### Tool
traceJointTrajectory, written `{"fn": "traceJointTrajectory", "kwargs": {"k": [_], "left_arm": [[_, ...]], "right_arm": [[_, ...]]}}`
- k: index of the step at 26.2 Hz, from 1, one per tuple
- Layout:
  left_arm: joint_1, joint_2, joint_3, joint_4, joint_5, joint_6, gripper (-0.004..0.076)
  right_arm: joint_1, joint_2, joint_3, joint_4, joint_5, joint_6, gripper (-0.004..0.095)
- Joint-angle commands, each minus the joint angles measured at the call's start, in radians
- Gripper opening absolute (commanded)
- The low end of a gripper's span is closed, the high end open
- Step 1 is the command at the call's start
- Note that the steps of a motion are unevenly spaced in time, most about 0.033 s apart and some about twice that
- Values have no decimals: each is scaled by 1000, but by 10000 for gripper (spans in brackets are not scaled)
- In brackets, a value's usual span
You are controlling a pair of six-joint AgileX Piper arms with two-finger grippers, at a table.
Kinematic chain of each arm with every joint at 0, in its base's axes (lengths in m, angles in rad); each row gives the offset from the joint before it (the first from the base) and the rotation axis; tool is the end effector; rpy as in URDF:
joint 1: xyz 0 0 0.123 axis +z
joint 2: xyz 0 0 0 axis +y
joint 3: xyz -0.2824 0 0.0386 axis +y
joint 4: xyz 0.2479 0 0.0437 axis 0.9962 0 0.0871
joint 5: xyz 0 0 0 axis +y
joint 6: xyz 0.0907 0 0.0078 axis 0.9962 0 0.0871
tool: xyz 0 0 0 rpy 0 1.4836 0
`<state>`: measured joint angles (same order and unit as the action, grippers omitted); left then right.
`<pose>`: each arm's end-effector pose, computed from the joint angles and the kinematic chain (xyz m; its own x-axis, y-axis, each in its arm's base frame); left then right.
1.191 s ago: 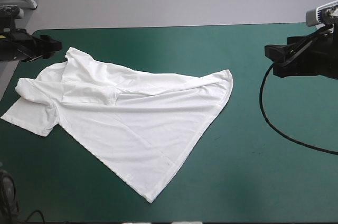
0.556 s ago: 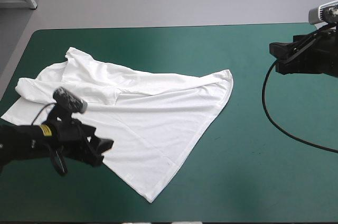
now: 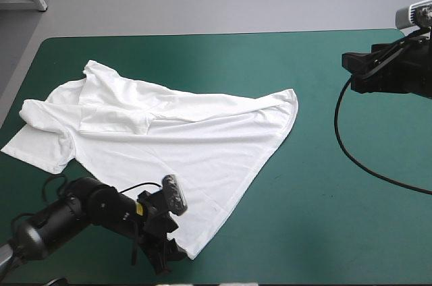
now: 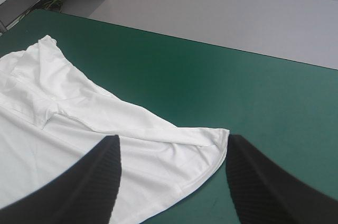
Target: Fold the cloth
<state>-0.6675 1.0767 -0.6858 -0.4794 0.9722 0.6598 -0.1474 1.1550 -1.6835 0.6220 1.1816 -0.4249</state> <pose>0.1158 -0.1355 0.2568 -0.4388 0.7769 -0.4515 0.8985 0.3873 -0.2068 0.1862 0.0220 0.5236 -0.4026 -0.0753 -0.9123 -0.4165 0.9025 0.1093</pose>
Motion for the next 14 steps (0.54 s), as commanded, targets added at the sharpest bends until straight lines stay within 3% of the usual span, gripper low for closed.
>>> {"fn": "traceJointTrajectory", "kwargs": {"k": [1,4,10,14], "left_arm": [[-142,74,-22,102,-101,16,456],[-216,137,-22,252,-152,-63,456],[-274,216,-22,246,-255,-69,456],[-274,254,-22,207,-237,-51,456]], "right_arm": [[-4,-15,-19,39,-66,0,563],[-4,-15,-19,39,-66,2,563],[-4,-15,-19,39,-62,6,563],[-4,-15,-19,39,-64,6,563]]}}
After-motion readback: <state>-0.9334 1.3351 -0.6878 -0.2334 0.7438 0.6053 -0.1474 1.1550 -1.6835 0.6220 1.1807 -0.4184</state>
